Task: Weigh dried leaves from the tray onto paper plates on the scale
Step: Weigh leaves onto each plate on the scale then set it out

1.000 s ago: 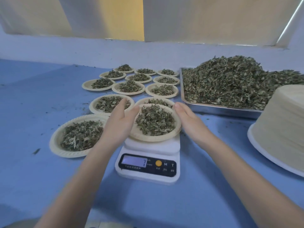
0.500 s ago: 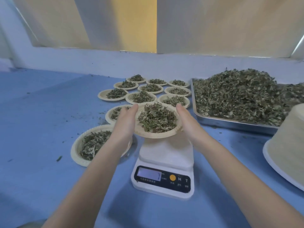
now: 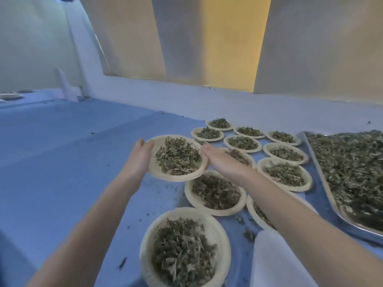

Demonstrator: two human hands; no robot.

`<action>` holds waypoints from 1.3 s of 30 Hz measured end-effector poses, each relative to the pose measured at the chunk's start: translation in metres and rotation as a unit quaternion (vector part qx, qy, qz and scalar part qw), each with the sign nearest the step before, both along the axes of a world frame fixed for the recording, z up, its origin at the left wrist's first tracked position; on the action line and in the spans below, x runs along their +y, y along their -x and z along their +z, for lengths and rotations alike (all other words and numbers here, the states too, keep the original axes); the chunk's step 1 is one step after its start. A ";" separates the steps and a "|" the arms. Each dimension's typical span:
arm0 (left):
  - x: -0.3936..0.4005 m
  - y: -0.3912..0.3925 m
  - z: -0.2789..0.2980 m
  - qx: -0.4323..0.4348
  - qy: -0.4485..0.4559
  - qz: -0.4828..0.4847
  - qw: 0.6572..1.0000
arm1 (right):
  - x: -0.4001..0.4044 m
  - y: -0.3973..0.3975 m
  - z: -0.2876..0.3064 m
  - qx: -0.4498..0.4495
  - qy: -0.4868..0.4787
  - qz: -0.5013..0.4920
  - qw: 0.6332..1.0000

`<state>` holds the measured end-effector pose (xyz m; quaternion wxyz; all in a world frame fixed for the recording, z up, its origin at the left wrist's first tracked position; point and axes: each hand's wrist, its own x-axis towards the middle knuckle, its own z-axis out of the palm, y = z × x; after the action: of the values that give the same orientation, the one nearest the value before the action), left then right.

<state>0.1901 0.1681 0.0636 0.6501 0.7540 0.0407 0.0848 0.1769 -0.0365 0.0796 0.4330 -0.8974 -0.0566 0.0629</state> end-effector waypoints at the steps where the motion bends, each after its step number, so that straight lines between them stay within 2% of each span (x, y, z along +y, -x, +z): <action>1: 0.008 -0.009 -0.005 0.010 -0.007 -0.002 1.000 | 0.009 -0.012 -0.004 0.011 0.018 0.011 1.000; 7: 0.030 -0.051 -0.053 0.075 -0.080 0.008 0.994 | 0.042 -0.072 -0.038 0.027 0.115 0.023 0.993; 11: 0.033 -0.068 -0.078 0.101 -0.172 0.019 0.980 | 0.050 -0.097 -0.061 0.026 0.223 0.007 0.974; 15: 0.029 -0.071 -0.091 0.095 -0.277 0.001 0.956 | 0.051 -0.102 -0.076 0.040 0.293 0.007 0.955; 19: 0.025 -0.071 -0.087 0.100 -0.290 0.006 0.952 | 0.049 -0.096 -0.079 -0.001 0.337 -0.007 0.942; 23: 0.015 -0.062 -0.070 0.046 -0.325 0.000 0.945 | 0.045 -0.079 -0.059 -0.056 0.321 -0.023 0.945; 27: -0.021 -0.035 -0.029 -0.027 -0.341 -0.071 0.937 | 0.042 -0.046 -0.024 -0.097 0.300 -0.031 0.948; 30: -0.058 0.006 0.002 -0.100 -0.292 -0.150 0.939 | 0.028 -0.011 0.002 -0.126 0.303 -0.032 0.944; 32: -0.085 0.033 0.022 -0.146 -0.251 -0.182 0.939 | 0.009 0.017 0.020 -0.139 0.273 -0.066 0.949; 34: -0.114 0.056 0.040 -0.163 -0.206 -0.209 0.942 | -0.018 0.047 0.038 -0.149 0.259 -0.100 0.949; 39: -0.207 0.111 0.068 -0.157 -0.184 -0.335 0.911 | -0.106 0.130 0.073 -0.125 0.269 -0.172 0.939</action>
<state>0.0796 -0.0386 0.1312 0.4882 0.8067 -0.3327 -0.0148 0.0472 -0.1426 0.1526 0.1691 -0.9771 0.0639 -0.1120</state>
